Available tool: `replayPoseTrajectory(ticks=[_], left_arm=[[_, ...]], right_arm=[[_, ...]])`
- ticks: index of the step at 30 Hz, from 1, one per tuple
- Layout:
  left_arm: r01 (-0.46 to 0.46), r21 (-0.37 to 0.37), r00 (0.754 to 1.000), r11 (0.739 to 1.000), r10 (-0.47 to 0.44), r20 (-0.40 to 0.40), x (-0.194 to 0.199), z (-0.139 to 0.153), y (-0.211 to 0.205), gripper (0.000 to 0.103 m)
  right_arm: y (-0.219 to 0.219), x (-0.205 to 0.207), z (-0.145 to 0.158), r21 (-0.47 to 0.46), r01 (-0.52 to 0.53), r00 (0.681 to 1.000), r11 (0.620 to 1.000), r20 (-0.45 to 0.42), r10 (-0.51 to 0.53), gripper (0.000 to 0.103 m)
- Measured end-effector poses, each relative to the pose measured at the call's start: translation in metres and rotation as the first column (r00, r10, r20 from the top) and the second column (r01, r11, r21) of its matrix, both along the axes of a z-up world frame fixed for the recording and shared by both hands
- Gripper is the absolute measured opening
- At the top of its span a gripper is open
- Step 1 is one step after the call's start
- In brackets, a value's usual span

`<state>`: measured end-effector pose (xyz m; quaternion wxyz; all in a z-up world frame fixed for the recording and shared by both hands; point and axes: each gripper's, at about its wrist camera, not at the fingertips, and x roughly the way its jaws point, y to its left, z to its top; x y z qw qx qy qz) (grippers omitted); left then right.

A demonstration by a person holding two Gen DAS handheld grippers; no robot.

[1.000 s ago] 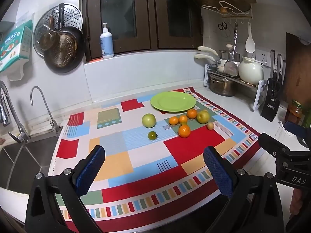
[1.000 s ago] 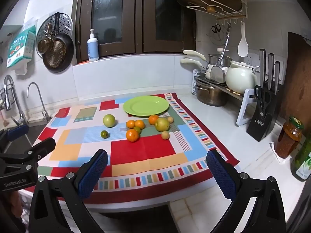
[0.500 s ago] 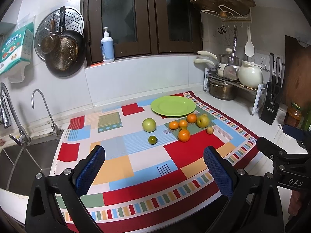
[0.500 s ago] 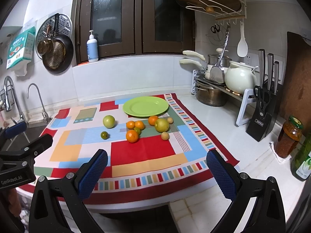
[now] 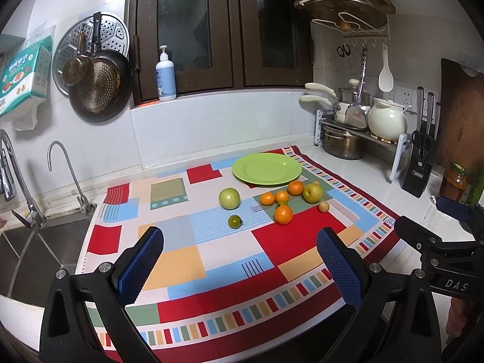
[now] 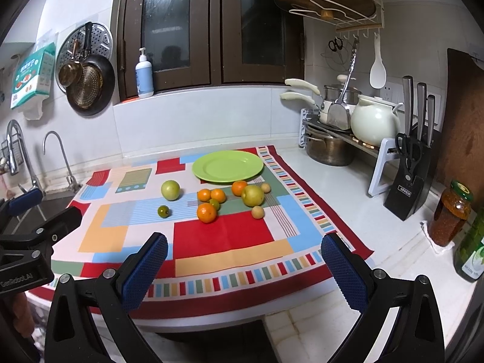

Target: Organize fruits

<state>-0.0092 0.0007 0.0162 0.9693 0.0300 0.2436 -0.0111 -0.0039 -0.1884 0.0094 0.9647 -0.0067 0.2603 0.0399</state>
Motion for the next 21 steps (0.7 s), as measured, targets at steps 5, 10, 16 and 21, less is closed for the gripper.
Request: replayPoseTrajectory(ticks=[5,10,16,21], left_arm=[[-0.001,0.002,1.000,1.000,0.001,0.000,0.0002,-0.0002,-0.0010,0.103],[0.000,-0.001,1.000,1.000,0.000,0.000,-0.0001,0.0001,-0.0008,0.103],[0.001,0.000,1.000,1.000,-0.001,0.002,0.0000,0.0002,-0.0008,0.103],[0.003,0.000,1.000,1.000,-0.003,0.001,0.0012,0.0014,-0.0017,0.103]], right_arm=[[-0.0001,0.0002,0.0006,0.000,-0.001,1.000,1.000,0.001,0.001,0.102],[-0.0001,0.0002,0.0007,0.000,-0.002,1.000,1.000,0.000,0.002,0.102],[-0.0009,0.0015,0.0025,0.001,-0.002,1.000,1.000,0.004,0.002,0.102],[-0.0021,0.0020,0.0029,0.004,-0.004,1.000,1.000,0.007,0.004,0.102]])
